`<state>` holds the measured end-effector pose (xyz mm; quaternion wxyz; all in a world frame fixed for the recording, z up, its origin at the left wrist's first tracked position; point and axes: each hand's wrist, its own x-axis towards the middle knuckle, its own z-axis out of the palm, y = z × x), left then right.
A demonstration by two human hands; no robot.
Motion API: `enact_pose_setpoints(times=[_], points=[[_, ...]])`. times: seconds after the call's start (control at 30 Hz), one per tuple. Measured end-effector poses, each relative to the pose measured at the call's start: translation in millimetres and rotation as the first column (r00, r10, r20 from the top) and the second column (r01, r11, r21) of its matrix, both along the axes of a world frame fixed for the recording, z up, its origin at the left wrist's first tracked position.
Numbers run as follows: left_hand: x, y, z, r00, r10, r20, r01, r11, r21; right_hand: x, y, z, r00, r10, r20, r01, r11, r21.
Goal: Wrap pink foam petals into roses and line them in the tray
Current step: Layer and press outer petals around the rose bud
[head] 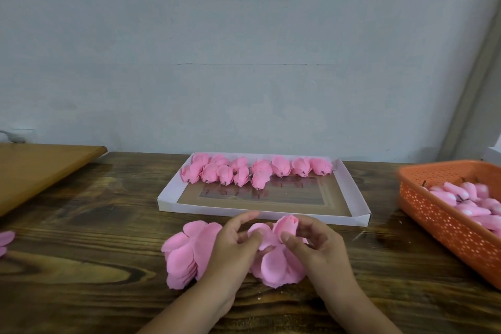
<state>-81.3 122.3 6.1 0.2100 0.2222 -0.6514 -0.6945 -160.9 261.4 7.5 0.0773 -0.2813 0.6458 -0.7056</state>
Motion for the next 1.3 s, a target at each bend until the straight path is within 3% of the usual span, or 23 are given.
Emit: enact_pose_setpoints(times=[0.17, 0.33, 0.5, 0.63, 0.87, 1.3], points=[[1.6, 1.6, 7.6, 0.998, 0.036, -0.057, -0.032, 0.998, 0.059, 3.1, -1.1, 1.6, 0.997, 0.033, -0.069, -0.028, 0.998, 0.064], [3.3, 4.4, 9.7, 0.997, -0.017, -0.081, 0.02, 0.999, 0.041, 8.5, -2.7, 4.2, 0.994, 0.039, -0.102, -0.031, 0.996, 0.082], [4.3, 2.1, 11.4, 0.988, -0.109, -0.111, 0.126, 0.979, 0.159, 5.1, -2.9, 3.0, 0.998, -0.025, -0.065, 0.031, 0.996, 0.084], [6.0, 1.5, 9.6, 0.975, -0.198, -0.106, 0.205, 0.977, 0.061, 4.9, -2.5, 4.5, 0.997, -0.025, -0.067, 0.028, 0.998, 0.053], [4.7, 1.9, 6.5, 0.976, -0.157, -0.151, 0.161, 0.987, 0.015, 3.8, -2.4, 3.7, 0.998, -0.034, -0.059, 0.037, 0.998, 0.045], [3.8, 1.6, 5.3, 0.981, -0.097, -0.169, 0.087, 0.994, -0.064, 4.4, 0.7, 3.3, 0.991, 0.101, -0.085, -0.093, 0.991, 0.098]])
